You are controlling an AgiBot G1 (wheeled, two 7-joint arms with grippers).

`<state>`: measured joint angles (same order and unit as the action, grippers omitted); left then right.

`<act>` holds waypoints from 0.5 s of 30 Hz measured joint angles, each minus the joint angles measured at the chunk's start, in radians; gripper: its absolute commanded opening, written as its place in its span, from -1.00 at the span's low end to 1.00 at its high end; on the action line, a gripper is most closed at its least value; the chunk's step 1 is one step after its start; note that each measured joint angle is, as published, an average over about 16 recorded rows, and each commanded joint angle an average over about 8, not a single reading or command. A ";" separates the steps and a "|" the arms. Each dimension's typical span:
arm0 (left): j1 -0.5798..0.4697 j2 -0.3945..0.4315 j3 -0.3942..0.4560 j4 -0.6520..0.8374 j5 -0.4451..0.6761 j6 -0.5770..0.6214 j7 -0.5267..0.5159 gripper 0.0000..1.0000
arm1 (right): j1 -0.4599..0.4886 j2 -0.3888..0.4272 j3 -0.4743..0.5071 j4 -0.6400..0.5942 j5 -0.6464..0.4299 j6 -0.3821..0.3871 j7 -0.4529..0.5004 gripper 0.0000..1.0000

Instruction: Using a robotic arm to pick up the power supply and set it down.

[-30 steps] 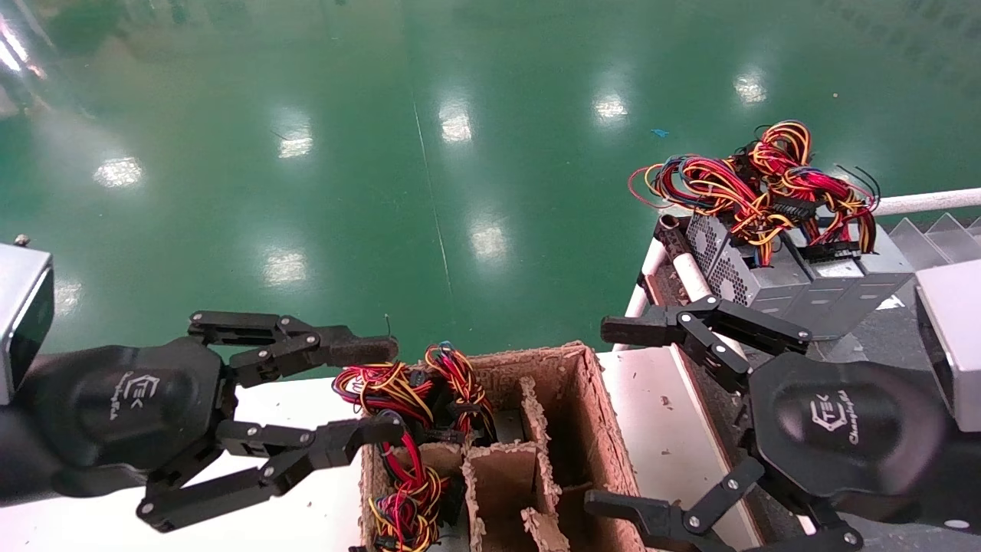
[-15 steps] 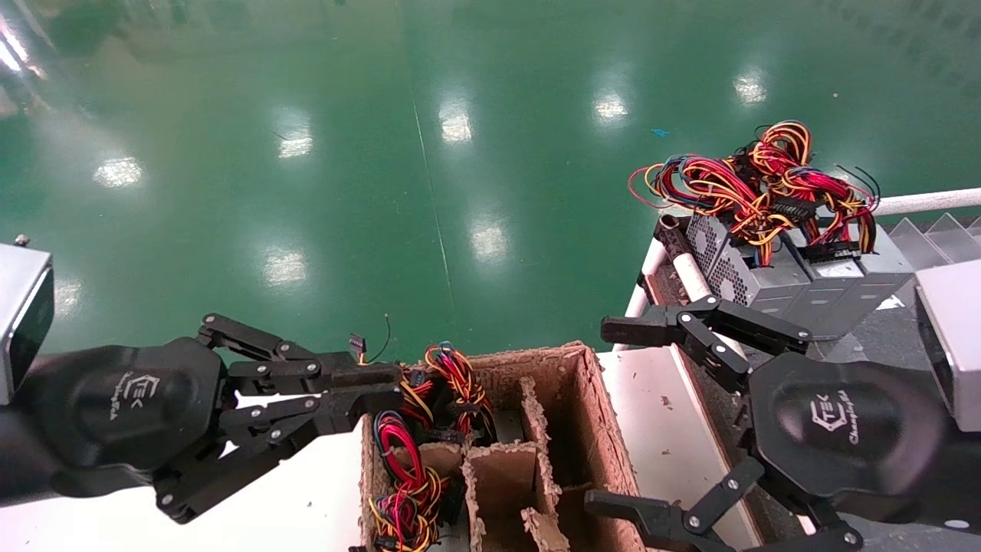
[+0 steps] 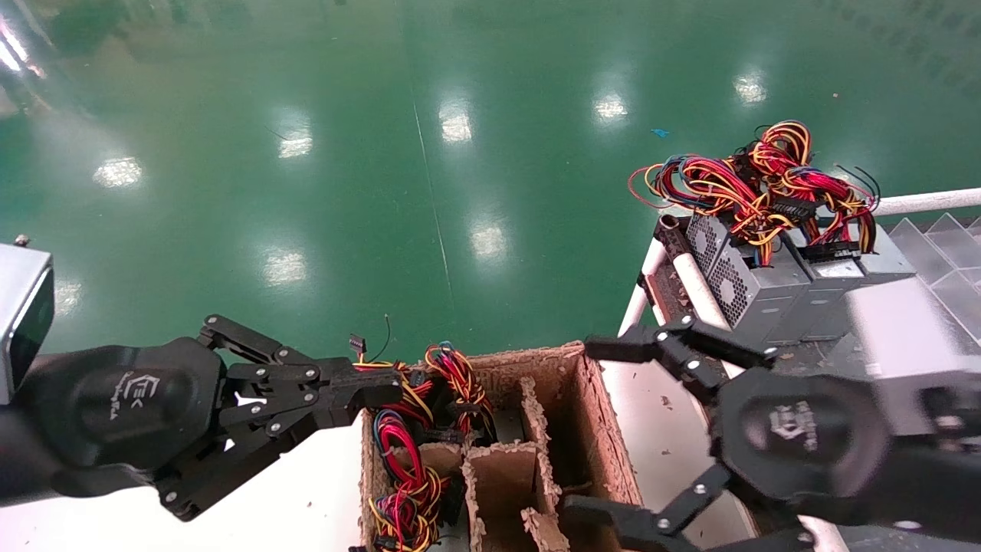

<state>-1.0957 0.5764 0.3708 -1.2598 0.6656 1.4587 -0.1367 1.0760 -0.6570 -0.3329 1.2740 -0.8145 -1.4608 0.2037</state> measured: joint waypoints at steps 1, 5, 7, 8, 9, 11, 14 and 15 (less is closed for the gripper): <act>0.000 0.000 0.000 0.000 0.000 0.000 0.000 1.00 | 0.001 -0.009 -0.009 0.000 -0.014 0.005 0.003 1.00; 0.000 0.000 0.000 0.000 0.000 0.000 0.000 1.00 | 0.010 -0.051 -0.052 -0.004 -0.076 0.023 0.019 1.00; 0.000 0.000 0.000 0.000 0.000 0.000 0.000 1.00 | 0.016 -0.076 -0.076 -0.008 -0.108 0.032 0.028 0.95; 0.000 0.000 0.000 0.000 0.000 0.000 0.000 1.00 | 0.018 -0.090 -0.088 -0.010 -0.125 0.037 0.032 0.70; 0.000 0.000 0.000 0.000 0.000 0.000 0.000 1.00 | 0.021 -0.104 -0.100 -0.013 -0.142 0.041 0.036 0.45; 0.000 0.000 0.000 0.000 0.000 0.000 0.000 1.00 | 0.026 -0.134 -0.125 -0.020 -0.175 0.051 0.044 -0.05; 0.000 0.000 0.000 0.000 0.000 0.000 0.000 1.00 | 0.033 -0.180 -0.160 -0.035 -0.220 0.066 0.055 -0.80; 0.000 0.000 0.000 0.000 0.000 0.000 0.000 1.00 | 0.034 -0.195 -0.171 -0.040 -0.234 0.070 0.058 -1.00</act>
<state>-1.0958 0.5764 0.3709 -1.2597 0.6655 1.4587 -0.1366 1.1101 -0.8516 -0.5034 1.2341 -1.0481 -1.3906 0.2617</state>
